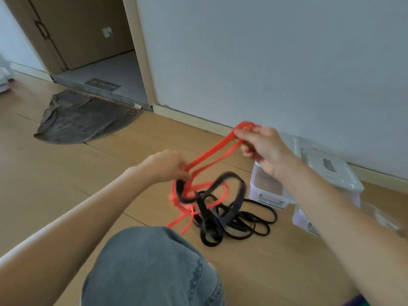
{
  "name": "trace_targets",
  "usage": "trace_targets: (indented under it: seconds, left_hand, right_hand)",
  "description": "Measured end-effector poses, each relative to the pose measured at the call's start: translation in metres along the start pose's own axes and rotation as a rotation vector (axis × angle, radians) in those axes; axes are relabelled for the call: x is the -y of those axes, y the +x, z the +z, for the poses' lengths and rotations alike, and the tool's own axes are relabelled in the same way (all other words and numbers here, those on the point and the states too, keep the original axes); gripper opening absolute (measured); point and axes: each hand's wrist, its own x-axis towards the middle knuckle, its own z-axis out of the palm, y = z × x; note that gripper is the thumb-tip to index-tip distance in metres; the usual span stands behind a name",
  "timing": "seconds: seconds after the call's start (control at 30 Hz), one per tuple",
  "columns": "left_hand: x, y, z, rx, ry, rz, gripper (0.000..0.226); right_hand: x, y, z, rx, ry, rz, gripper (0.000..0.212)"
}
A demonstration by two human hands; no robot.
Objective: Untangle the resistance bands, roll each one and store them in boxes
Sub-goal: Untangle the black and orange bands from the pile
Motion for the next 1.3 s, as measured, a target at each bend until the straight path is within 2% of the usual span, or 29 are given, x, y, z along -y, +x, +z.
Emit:
trace_targets:
  seconds: [0.07, 0.1, 0.13, 0.2, 0.23, 0.3, 0.33, 0.43, 0.5, 0.6, 0.63, 0.67, 0.73, 0.77, 0.8, 0.83, 0.87, 0.9, 0.93, 0.97, 1.03, 1.1, 1.2, 1.23, 1.3]
  left_hand:
    - [-0.001, 0.000, 0.002, -0.172, -0.218, -0.061, 0.016]
    - [0.000, 0.001, -0.001, -0.300, -0.379, -0.051, 0.019]
    - [0.002, 0.004, -0.003, -0.346, -0.472, 0.002, 0.022]
    - [-0.001, 0.005, -0.004, -0.190, -0.526, 0.099, 0.009]
    - [-0.006, 0.004, -0.003, -0.100, -0.522, 0.154, 0.010]
    - [-0.015, 0.003, 0.002, 0.078, -0.536, 0.219, 0.042]
    - [-0.019, 0.004, 0.007, 0.163, -0.556, 0.231, 0.047]
    - [-0.025, 0.005, 0.016, 0.346, -0.637, 0.256, 0.021]
    - [-0.018, 0.004, 0.017, 0.373, -0.618, 0.198, 0.013]
    - [-0.008, 0.002, 0.011, 0.458, -0.475, 0.128, 0.019]
    - [-0.007, 0.001, 0.003, 0.425, -0.428, 0.160, 0.015]
    - [-0.007, 0.001, -0.009, 0.317, -0.425, 0.192, 0.013]
    - [-0.004, 0.006, -0.039, -0.124, -0.655, 0.150, 0.020]
    - [-0.004, 0.010, -0.049, -0.321, -0.782, 0.144, 0.024]
    - [-0.005, 0.013, -0.054, -0.393, -0.797, 0.158, 0.026]
    - [-0.010, 0.012, -0.054, -0.328, -0.698, 0.167, 0.026]
    - [-0.016, 0.012, -0.043, -0.163, -0.498, 0.180, 0.026]
    - [-0.017, 0.010, -0.028, 0.014, -0.299, 0.176, 0.026]
    - [-0.016, 0.008, -0.017, 0.084, -0.182, 0.168, 0.026]
    - [-0.014, 0.006, -0.014, 0.081, -0.189, 0.165, 0.025]
    - [-0.009, 0.009, -0.013, 0.020, -0.357, 0.187, 0.021]
    - [-0.013, 0.007, -0.009, 0.120, -0.315, 0.231, 0.021]
    - [-0.029, 0.008, 0.000, 0.183, -0.319, 0.324, 0.018]
    - [-0.031, 0.007, -0.002, 0.166, -0.358, 0.325, 0.015]
    - [-0.022, 0.007, -0.008, 0.081, -0.422, 0.301, 0.021]
  right_hand:
    - [-0.012, -0.002, 0.001, -0.031, 0.045, 0.058, 0.013]
    - [-0.014, -0.001, 0.000, -0.043, 0.088, 0.064, 0.013]
    - [-0.015, 0.000, 0.000, -0.051, 0.123, 0.070, 0.014]
    - [-0.010, 0.001, 0.000, -0.037, 0.179, 0.086, 0.015]
    - [-0.007, 0.000, 0.002, -0.015, 0.210, 0.090, 0.016]
    - [-0.002, -0.002, 0.011, 0.065, 0.249, 0.085, 0.018]
    - [0.000, -0.005, 0.016, 0.118, 0.264, 0.082, 0.019]
    - [0.010, -0.008, 0.031, 0.225, 0.390, 0.052, 0.021]
    - [0.020, -0.006, 0.030, 0.174, 0.572, 0.012, 0.027]
    - [0.025, -0.003, 0.009, 0.017, 0.710, -0.046, 0.029]
    - [0.023, -0.003, 0.001, -0.036, 0.743, -0.040, 0.028]
    - [0.018, -0.003, -0.008, -0.090, 0.784, -0.020, 0.026]
    - [0.007, 0.000, -0.022, -0.178, 0.798, 0.040, 0.025]
    - [0.001, 0.000, -0.026, -0.198, 0.735, 0.088, 0.025]
    - [-0.008, -0.001, -0.028, -0.197, 0.628, 0.147, 0.023]
    - [-0.017, -0.002, -0.029, -0.171, 0.476, 0.209, 0.021]
    - [-0.027, -0.004, -0.030, -0.128, 0.261, 0.270, 0.019]
    - [-0.037, -0.009, -0.032, -0.075, -0.007, 0.338, 0.017]
    - [-0.046, -0.015, -0.035, -0.014, -0.277, 0.412, 0.016]
    - [-0.055, -0.019, -0.039, 0.041, -0.500, 0.476, 0.021]
    - [-0.063, -0.026, -0.043, 0.096, -0.755, 0.483, 0.038]
    - [-0.060, -0.027, -0.037, 0.183, -0.846, 0.294, 0.047]
    - [-0.047, -0.027, -0.013, 0.511, -0.706, 0.075, 0.059]
    - [-0.046, -0.026, -0.007, 0.545, -0.704, 0.019, 0.052]
    - [-0.043, -0.024, 0.002, 0.507, -0.696, -0.085, 0.026]
